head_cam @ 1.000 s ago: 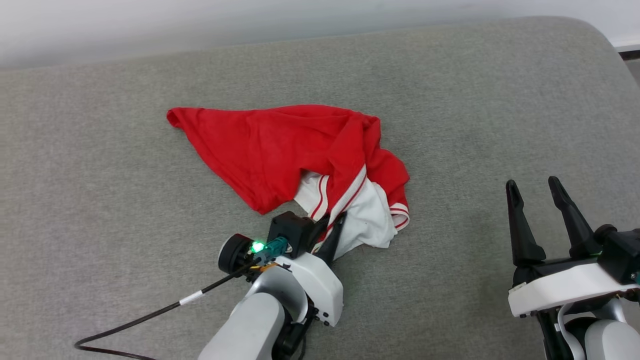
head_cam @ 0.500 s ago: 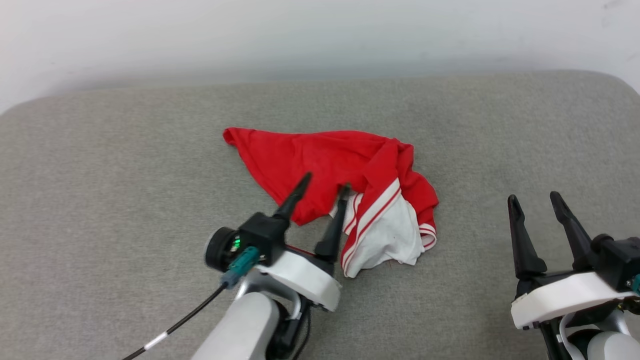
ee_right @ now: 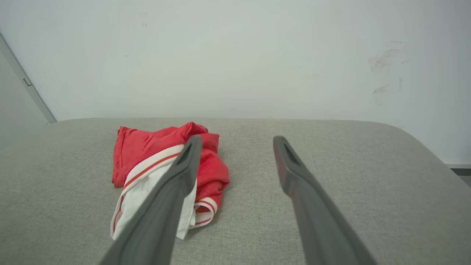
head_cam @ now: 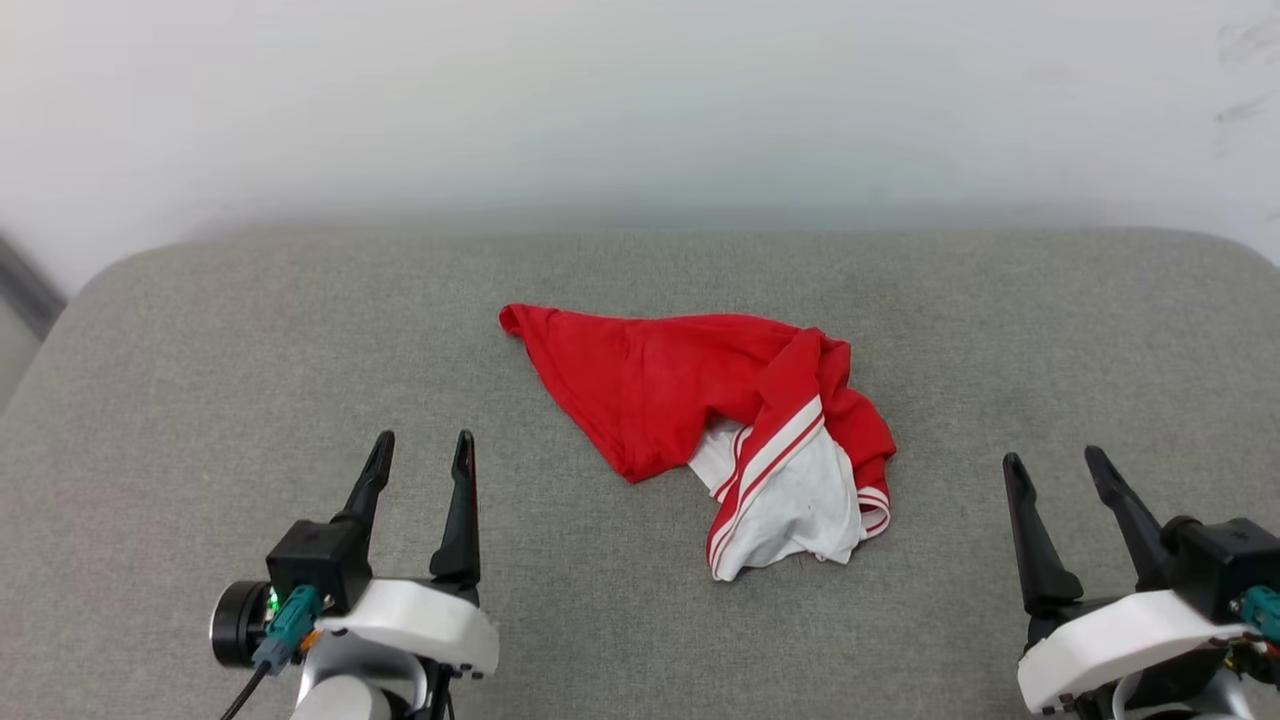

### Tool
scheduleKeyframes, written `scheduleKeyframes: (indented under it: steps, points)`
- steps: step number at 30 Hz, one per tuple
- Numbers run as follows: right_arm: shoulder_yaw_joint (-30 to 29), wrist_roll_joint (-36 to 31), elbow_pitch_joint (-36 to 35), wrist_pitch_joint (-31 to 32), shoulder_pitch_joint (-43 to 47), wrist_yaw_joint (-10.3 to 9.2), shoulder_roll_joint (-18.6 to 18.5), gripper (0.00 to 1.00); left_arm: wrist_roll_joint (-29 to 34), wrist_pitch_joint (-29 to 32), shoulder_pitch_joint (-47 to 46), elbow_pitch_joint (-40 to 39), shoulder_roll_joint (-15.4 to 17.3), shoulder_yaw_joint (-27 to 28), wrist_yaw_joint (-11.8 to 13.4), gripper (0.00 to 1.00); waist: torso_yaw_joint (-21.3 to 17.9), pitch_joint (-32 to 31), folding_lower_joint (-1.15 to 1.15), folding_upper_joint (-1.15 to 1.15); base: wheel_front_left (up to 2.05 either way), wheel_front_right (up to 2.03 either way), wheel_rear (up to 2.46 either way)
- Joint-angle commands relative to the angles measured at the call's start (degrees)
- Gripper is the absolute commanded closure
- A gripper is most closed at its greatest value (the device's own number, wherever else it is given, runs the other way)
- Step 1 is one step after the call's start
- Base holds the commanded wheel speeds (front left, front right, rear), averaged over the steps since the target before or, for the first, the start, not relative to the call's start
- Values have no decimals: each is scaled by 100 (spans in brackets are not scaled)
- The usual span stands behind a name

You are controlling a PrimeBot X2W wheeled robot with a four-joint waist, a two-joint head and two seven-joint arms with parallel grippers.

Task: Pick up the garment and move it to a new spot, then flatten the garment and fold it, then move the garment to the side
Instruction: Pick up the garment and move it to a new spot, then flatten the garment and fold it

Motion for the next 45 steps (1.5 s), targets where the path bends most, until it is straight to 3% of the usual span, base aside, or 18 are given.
scheduleKeyframes:
  steps: [1, 11, 24, 29, 36, 39, 45]
  points:
    - [15, -28, -16, 3, 95, -4, 9, 0, -25, 25, 113, -66, 43, 22, 20, 0, -32, -78, 0, 0, 0, 0, 0]
    - [98, -72, -133, 124, 276, -4, 9, 0, -124, 163, 534, -289, 165, 27, 105, 0, -111, -245, 0, 0, 0, 0, 0]
    - [-22, -156, -46, 391, 138, -4, 8, 0, -158, 127, 405, -283, 145, 14, 123, 0, -104, -199, 0, 0, 0, 0, 0]
    - [278, 163, 326, 1140, -321, -4, -351, 0, -122, 92, 318, -369, 110, -11, 150, 0, -25, -13, 0, 0, 0, 0, 0]
    - [1253, 1195, 921, 3169, -1235, -3, -1155, 0, -73, 33, 88, -403, 15, -36, 119, 0, 264, 415, 0, 0, 0, 0, 0]
    - [1670, 1536, 995, 3761, -1514, -4, -1361, 0, -38, 4, 9, -404, -35, -37, 116, 0, 407, 565, 0, 0, 0, 0, 0]
    - [2149, 1803, 1264, 4064, -1871, -4, -1543, 0, 17, -29, -105, -370, -161, -16, 76, 0, 612, 794, 0, 0, 0, 0, 0]
